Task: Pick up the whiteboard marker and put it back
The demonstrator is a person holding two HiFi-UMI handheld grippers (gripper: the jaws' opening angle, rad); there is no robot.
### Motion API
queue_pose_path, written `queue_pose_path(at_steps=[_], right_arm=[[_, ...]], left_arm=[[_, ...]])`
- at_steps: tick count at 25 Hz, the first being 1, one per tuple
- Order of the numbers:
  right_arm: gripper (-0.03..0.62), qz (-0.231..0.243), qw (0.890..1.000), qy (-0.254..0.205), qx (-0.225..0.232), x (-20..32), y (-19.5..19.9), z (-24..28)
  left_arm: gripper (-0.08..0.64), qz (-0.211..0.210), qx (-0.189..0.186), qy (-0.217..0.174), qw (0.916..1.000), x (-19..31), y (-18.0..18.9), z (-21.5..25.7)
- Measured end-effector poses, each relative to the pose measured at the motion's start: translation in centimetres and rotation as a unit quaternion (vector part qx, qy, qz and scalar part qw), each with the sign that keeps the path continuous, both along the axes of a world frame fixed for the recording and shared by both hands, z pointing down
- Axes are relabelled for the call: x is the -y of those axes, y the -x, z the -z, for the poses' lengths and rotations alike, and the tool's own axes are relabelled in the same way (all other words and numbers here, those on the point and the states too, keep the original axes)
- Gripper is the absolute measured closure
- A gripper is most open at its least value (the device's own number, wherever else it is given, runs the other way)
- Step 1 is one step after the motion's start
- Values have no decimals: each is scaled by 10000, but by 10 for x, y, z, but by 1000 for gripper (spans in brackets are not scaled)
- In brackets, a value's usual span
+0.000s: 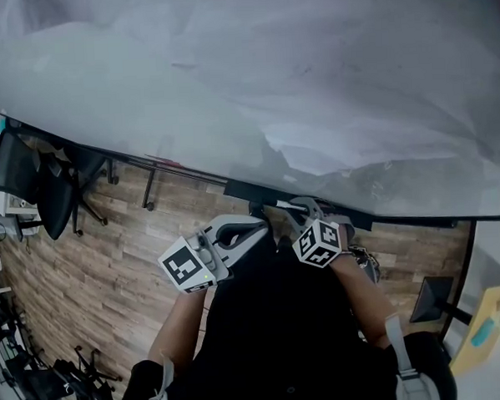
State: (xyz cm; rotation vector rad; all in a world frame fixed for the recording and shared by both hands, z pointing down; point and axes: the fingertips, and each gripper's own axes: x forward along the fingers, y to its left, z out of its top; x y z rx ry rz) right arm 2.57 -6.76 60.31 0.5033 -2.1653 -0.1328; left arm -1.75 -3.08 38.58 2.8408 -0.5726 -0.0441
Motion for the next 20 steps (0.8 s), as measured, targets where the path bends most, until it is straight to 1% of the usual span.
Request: queue_pose_path(at_steps=[12,15,20], right_arm=[[520,-77,9994,-51,-323,3,3,-14],[520,-85,9993,-58,-363,3,3,-16],[518,-58,9991,23,-410,2,4,-20]], left_arm=[[548,52,7,67,10000,-6,5,-9],[548,60,46,126,9999,-8,3,-11],[548,112,29,112,9999,-7,6,-9]])
